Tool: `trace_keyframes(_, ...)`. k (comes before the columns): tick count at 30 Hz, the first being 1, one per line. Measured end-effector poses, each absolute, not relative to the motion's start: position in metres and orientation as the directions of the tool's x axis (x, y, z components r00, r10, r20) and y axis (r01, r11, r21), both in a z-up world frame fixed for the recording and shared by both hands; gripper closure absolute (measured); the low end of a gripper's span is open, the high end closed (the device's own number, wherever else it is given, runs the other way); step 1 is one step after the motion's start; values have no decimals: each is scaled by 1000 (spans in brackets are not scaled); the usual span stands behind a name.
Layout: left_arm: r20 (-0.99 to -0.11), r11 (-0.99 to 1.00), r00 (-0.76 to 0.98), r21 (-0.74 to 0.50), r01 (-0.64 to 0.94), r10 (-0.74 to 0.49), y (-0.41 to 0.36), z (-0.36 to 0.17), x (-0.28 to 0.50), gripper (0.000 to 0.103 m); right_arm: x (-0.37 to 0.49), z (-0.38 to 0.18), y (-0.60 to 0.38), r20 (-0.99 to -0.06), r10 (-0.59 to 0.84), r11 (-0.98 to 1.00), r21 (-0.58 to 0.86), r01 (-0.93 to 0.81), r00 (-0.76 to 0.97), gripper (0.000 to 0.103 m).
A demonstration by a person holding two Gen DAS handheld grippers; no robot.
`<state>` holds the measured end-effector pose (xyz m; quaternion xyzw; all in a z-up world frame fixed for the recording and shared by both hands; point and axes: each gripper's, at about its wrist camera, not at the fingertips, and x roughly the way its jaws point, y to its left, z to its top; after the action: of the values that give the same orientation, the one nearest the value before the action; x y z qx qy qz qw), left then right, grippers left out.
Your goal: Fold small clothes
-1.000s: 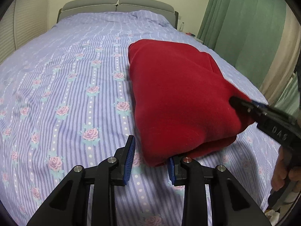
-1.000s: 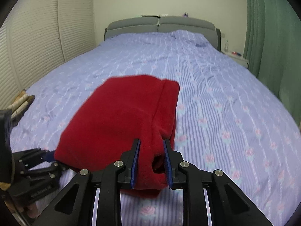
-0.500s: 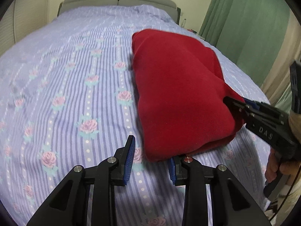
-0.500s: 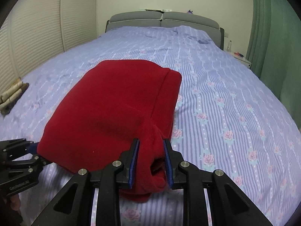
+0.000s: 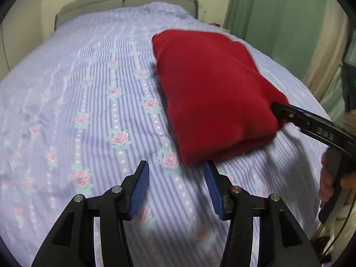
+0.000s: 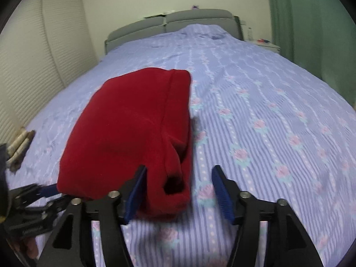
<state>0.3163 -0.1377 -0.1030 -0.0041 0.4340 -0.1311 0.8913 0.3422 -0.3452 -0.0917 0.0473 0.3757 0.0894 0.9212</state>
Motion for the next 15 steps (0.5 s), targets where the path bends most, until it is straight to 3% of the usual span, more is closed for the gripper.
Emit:
trace_keyframes(10, -701, 965, 673, -88, 247, -236, -116, -56, 296, 21, 317, -89, -342, -695, 130, 975, 220, 37, 707, 26)
trace_keyframes(15, -669, 971, 716, -39, 235, -200, -105, -43, 289, 18, 302, -85, -333, -689, 131, 966, 252, 66, 713, 24)
